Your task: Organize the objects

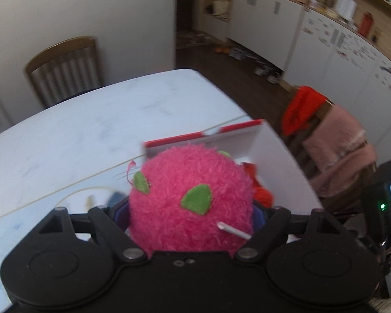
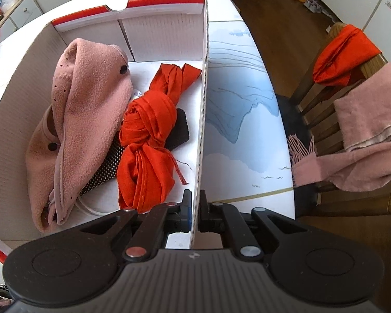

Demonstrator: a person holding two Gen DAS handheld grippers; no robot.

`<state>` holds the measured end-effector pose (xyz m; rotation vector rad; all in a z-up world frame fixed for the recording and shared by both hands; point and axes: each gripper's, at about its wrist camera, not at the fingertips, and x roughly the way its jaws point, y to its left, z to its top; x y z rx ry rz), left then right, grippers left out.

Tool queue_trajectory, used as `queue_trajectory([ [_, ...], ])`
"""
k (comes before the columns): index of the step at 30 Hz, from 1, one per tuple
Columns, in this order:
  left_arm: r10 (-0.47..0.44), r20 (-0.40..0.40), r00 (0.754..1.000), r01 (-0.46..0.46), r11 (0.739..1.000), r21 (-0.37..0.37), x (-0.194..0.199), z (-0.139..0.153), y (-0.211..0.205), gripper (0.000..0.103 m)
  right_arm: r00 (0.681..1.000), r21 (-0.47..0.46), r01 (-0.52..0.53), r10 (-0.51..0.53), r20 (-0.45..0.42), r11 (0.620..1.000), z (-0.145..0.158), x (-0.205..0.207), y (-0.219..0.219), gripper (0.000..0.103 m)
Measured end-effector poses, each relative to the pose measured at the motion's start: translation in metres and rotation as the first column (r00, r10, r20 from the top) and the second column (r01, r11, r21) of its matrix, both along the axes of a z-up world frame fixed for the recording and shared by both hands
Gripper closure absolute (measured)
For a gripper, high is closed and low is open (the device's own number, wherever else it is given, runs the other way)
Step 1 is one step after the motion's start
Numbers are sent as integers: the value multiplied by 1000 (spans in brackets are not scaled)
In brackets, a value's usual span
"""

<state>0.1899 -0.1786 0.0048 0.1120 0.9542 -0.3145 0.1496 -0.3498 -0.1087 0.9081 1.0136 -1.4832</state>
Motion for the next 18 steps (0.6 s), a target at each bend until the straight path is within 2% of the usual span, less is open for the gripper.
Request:
queue_trajectory([
  [4,-66,-3,998,66,998,18,9,-13,-37,20,1000,-4,-14,14,-5,1000,1,1,1,100],
  [8,-85,-12,996,85,995,45,20,-25,-61,20,1000,-5,-23,23,-14,1000,2,-1,0,100],
  [18,-115,-40,993,117,991,65,51,-61,-88,20,998,-6,-47,47,-31,999,1,-1,1,99],
])
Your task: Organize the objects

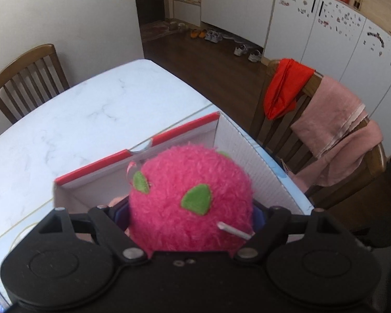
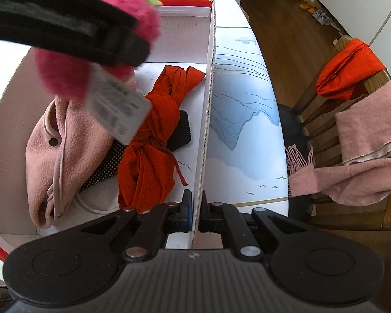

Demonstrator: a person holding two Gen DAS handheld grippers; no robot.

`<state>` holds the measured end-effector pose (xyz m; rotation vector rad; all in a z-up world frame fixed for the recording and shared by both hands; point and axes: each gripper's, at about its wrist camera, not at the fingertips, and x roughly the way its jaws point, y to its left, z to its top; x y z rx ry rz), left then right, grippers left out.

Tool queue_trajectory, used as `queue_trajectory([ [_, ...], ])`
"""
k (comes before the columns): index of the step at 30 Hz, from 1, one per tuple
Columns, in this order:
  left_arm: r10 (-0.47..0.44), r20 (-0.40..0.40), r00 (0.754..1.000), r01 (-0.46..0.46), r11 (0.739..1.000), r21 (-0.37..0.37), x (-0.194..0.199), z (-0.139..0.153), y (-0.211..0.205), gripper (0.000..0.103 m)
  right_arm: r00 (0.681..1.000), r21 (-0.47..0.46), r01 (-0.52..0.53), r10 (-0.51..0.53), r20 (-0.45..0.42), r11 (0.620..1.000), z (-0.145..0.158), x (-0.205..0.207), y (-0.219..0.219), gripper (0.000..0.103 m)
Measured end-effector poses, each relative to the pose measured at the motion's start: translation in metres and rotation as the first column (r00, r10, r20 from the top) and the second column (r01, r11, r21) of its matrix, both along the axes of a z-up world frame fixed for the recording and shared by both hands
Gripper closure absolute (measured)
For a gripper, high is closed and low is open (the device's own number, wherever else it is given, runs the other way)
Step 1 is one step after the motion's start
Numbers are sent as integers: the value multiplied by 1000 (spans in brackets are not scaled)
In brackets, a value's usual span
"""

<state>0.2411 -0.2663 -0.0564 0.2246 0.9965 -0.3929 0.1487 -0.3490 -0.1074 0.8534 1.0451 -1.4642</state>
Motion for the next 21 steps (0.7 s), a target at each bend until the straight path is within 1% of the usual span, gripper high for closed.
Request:
queue_trajectory([
  [5,-27,-26,999,28,999,35,8,-18,-9,20,1000,0,-9,9,-10,1000,1,1,1,99],
  [10,-27,-56,998,33,995,98,12,-40,-14,20,1000,-6,-3,3,-7,1000,1,0,0,99],
  [14,-9,-68,998,16,996,90,16,-44,-11,20,1000,-6,2,-2,-7,1000,1,0,0,99],
  [17,-7,-63,998,13,996,91,16,-40,-8,18,1000,-7,8,-8,-5,1000,1,0,1,99],
  [21,-5,-54,999,9,998,69,11,-33,-3,16,1000,-6,24,-24,-1,1000,1,-1,0,99],
])
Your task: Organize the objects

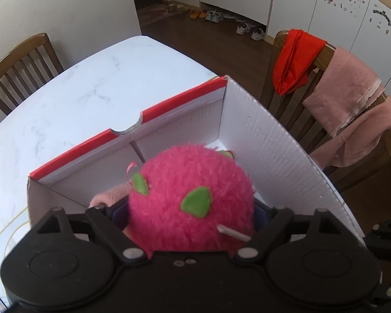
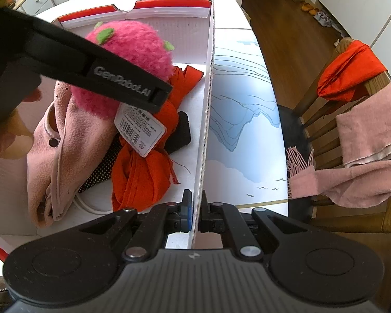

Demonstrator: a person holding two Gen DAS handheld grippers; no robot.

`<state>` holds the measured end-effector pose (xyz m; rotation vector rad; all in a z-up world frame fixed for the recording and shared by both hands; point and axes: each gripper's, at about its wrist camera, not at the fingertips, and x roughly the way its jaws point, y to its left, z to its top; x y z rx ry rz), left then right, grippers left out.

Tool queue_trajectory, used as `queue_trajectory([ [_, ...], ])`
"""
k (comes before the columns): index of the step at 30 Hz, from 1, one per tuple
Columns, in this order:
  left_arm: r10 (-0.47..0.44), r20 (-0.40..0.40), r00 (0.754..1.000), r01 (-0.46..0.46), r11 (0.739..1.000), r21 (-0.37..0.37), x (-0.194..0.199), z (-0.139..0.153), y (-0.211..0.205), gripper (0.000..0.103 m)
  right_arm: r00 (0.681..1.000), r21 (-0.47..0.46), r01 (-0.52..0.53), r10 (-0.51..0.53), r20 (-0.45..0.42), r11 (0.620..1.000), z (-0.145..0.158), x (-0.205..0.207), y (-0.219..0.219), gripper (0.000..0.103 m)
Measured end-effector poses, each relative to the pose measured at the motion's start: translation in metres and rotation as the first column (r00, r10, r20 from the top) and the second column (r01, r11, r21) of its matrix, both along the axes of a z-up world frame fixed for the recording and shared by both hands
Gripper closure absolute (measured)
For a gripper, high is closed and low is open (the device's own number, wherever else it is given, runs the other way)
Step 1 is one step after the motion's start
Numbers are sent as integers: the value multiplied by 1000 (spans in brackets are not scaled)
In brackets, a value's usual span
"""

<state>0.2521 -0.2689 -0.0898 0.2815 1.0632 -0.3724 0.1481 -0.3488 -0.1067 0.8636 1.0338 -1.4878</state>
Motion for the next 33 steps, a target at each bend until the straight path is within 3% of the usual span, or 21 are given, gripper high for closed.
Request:
queue_trajectory([
  [5,10,7,1000,-9,999,-51,-9,13,10,8,1000,2,9,-9,-1,1000,0,0,-1,99],
  [19,135,84,987,-123,983,-134,-48,64,74,8,999,2,35,-35,4,999,1,0,1,100],
  [33,317,133,939,-298,943,-146,-84,83,176,8,993,7,115,-115,28,993,2,-3,0,100],
])
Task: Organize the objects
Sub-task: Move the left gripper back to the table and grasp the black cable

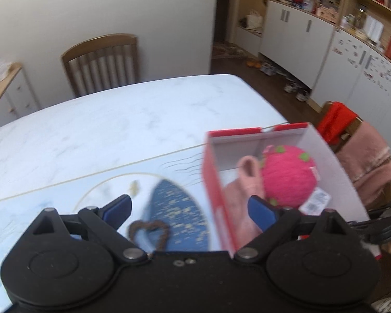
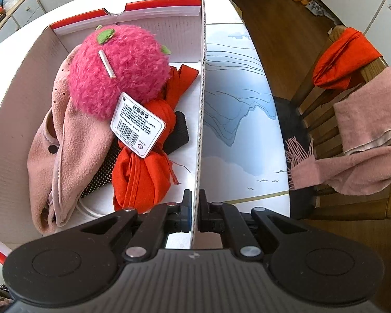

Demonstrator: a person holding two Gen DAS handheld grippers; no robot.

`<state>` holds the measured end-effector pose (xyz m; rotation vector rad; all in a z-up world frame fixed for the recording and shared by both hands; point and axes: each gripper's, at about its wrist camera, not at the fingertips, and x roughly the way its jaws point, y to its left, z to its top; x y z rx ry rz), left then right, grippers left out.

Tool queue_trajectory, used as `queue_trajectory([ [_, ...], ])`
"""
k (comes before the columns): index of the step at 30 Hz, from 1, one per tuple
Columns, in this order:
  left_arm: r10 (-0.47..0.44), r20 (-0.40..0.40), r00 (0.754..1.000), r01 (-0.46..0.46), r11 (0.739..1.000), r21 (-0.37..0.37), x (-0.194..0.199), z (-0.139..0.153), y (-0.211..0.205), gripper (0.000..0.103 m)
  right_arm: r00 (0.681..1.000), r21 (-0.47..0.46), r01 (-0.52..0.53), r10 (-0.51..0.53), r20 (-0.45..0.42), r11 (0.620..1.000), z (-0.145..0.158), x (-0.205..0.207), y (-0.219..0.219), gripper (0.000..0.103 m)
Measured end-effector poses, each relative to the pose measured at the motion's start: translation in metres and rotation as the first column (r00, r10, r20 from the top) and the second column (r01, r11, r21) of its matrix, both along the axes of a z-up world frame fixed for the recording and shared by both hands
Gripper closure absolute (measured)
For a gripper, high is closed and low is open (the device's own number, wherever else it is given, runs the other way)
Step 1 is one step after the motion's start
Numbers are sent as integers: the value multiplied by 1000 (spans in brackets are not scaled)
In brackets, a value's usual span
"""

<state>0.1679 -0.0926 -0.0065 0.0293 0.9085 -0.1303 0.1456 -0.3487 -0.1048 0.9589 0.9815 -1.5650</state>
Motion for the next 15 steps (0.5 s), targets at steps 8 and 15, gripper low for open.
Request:
queue_trajectory([
  [8,98,-43,994,-97,995,15,-18,-21,54,1,1000,7,25,-25,2,1000,-1,0,1,100],
  [15,112,-127,986,-107,993,48,-43,-65,70,1,999,27,42,-42,-3,999,-5,2,2,100],
])
